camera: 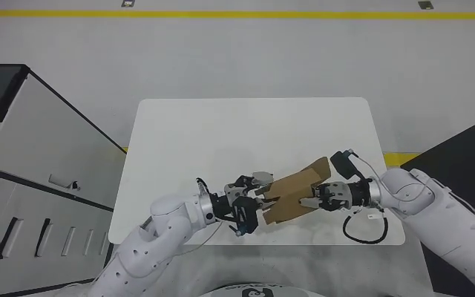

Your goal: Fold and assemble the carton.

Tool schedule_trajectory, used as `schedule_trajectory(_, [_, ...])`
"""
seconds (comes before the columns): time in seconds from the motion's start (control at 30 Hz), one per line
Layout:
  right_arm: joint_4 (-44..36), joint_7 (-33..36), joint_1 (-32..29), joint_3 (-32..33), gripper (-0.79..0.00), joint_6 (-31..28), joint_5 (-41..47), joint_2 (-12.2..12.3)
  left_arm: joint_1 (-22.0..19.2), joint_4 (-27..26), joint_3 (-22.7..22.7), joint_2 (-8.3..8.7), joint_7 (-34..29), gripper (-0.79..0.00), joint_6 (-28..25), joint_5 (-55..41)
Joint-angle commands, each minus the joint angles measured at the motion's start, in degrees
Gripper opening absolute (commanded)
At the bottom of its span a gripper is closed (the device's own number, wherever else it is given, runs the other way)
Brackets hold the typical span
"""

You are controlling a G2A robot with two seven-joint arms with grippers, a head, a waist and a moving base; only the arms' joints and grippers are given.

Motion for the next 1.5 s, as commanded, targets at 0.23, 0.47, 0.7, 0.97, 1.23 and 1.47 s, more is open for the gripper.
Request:
schedule_trajectory(0.23, [2.49,0.00,-0.73,0.97,-0.785,0.00,5.30,0.21,2.03,-2.08,-3.19,0.40,-2.04,0.000,4.55,-2.53])
schedule_trajectory(0.47, [2.56,0.00,-0.99,1.12,-0.785,0.00,6.68,0.26,3.37,-3.73,-4.61,0.72,-3.37,0.000,5.52,-1.68])
schedule_trajectory(0.7, [3.97,-1.36,-2.01,-0.03,-0.785,0.00,13.48,-0.31,3.37,-3.73,-4.61,0.72,-3.37,0.000,5.52,-1.68])
schedule_trajectory(0.97, [5.65,0.01,-1.90,-3.06,-0.785,0.00,28.56,-0.41,3.37,-3.73,-4.61,0.72,-3.37,0.000,5.52,-1.68])
schedule_trajectory(1.23, [5.73,0.04,-1.68,-4.42,-0.785,0.02,31.62,-0.44,3.37,-3.73,-4.61,0.72,-3.37,0.000,5.52,-1.68])
schedule_trajectory(1.47, [5.55,1.41,-3.02,-5.20,-0.785,1.41,39.01,-1.23,4.19,-3.15,-5.07,0.80,-3.40,0.000,6.70,-3.34])
